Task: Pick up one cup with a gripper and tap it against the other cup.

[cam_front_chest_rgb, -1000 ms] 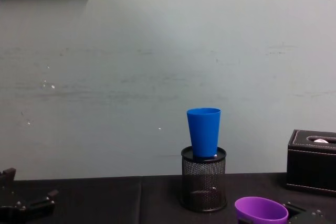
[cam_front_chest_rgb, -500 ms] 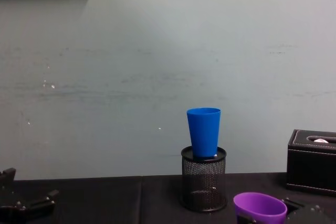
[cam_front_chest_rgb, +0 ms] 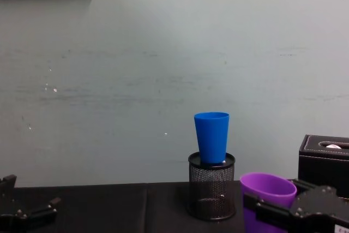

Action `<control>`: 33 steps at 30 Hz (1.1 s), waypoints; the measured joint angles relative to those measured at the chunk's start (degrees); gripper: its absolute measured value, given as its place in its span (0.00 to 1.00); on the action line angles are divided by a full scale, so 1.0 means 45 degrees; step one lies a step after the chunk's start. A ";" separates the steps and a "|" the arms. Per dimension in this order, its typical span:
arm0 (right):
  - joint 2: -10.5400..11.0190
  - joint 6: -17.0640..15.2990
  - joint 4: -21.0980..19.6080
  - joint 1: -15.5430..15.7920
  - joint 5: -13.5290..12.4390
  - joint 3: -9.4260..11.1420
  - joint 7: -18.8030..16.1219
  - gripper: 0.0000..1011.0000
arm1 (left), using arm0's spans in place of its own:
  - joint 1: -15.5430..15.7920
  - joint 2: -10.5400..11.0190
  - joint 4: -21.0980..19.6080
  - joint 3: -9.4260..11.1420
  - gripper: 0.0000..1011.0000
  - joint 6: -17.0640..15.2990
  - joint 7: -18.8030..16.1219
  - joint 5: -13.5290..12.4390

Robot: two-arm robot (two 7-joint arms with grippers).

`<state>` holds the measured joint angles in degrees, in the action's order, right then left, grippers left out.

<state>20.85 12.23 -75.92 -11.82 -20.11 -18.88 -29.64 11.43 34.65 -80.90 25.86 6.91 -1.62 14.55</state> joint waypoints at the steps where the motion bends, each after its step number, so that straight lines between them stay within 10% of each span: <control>1: 0.0024 0.0000 -0.0122 0.0028 -0.0026 0.0011 0.0003 0.72 | 0.0000 0.0000 0.0000 -0.0001 1.00 0.0000 0.0000 0.0000; 33: 0.0159 0.0046 -0.0840 0.0242 -0.0114 0.0112 0.0142 0.72 | 0.0000 0.0000 0.0000 -0.0001 1.00 0.0000 0.0001 0.0001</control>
<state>21.57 12.43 -79.70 -10.73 -20.62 -18.37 -29.00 11.43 34.64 -80.90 25.86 6.91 -1.62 14.55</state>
